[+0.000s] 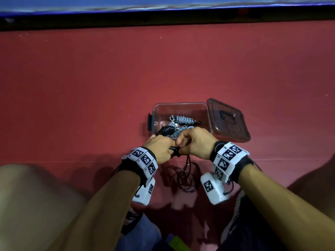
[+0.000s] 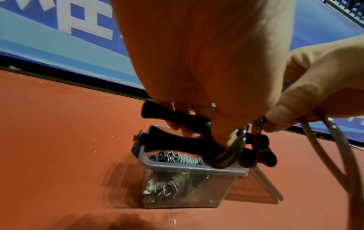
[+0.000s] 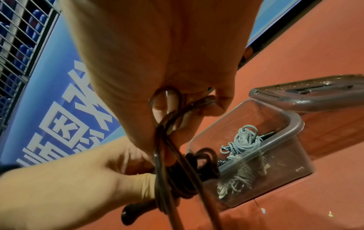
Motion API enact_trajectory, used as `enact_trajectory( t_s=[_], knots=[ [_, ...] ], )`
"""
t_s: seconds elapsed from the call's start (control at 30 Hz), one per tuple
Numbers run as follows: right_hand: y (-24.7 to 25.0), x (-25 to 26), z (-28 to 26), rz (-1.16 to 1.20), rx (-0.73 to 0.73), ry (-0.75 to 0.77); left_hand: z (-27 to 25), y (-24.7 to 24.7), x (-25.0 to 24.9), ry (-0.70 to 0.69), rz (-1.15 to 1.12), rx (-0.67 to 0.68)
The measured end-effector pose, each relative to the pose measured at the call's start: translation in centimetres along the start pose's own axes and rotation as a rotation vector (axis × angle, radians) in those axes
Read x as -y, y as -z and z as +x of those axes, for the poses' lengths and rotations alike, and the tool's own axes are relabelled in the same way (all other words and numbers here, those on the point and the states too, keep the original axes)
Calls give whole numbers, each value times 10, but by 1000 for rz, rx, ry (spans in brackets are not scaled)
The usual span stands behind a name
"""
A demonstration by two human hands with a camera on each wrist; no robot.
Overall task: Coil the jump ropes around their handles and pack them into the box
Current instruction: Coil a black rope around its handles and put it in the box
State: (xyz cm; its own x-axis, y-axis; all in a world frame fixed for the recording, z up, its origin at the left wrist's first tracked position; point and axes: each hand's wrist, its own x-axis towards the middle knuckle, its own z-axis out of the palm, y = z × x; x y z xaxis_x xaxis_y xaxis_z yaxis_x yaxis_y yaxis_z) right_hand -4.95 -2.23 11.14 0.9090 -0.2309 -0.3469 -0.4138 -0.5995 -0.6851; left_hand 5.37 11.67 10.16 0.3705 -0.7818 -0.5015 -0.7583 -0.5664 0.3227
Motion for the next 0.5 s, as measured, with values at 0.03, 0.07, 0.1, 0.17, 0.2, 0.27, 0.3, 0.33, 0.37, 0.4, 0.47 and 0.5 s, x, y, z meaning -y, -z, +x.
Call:
enact_trajectory(
  t_s=[0.03, 0.07, 0.1, 0.17, 0.2, 0.27, 0.3, 0.33, 0.37, 0.4, 0.47, 0.5],
  knots=[
    [1, -1, 0, 14, 14, 1, 1, -1, 2, -6, 3, 19],
    [1, -2, 0, 22, 32, 7, 2, -1, 4, -17, 7, 36],
    [1, -1, 0, 23, 49, 13, 2, -2, 5, -25, 14, 50],
    [0, -1, -1, 18, 67, 19, 3, -2, 5, -42, 23, 60],
    [1, -2, -1, 12, 64, 21, 2, -2, 4, -56, 31, 59],
    [2, -4, -1, -33, 48, 38, 1, -1, 2, -82, 47, 62],
    [3, -5, -2, -60, 38, 51, 0, -1, 2, -95, 38, 63],
    [5, -6, -2, -73, 26, 65, 1, 0, 3, -102, 19, 65],
    [6, -8, -2, -71, 7, 79, 0, 0, 5, -106, -13, 70],
    [7, -10, -1, -57, -15, 93, 1, 1, 7, -110, -67, 86],
    [10, -14, -1, -3, -50, 106, 1, 5, 13, -122, -248, 136],
    [11, -17, 0, 23, -67, 106, 1, 7, 15, -135, -333, 151]
  ],
)
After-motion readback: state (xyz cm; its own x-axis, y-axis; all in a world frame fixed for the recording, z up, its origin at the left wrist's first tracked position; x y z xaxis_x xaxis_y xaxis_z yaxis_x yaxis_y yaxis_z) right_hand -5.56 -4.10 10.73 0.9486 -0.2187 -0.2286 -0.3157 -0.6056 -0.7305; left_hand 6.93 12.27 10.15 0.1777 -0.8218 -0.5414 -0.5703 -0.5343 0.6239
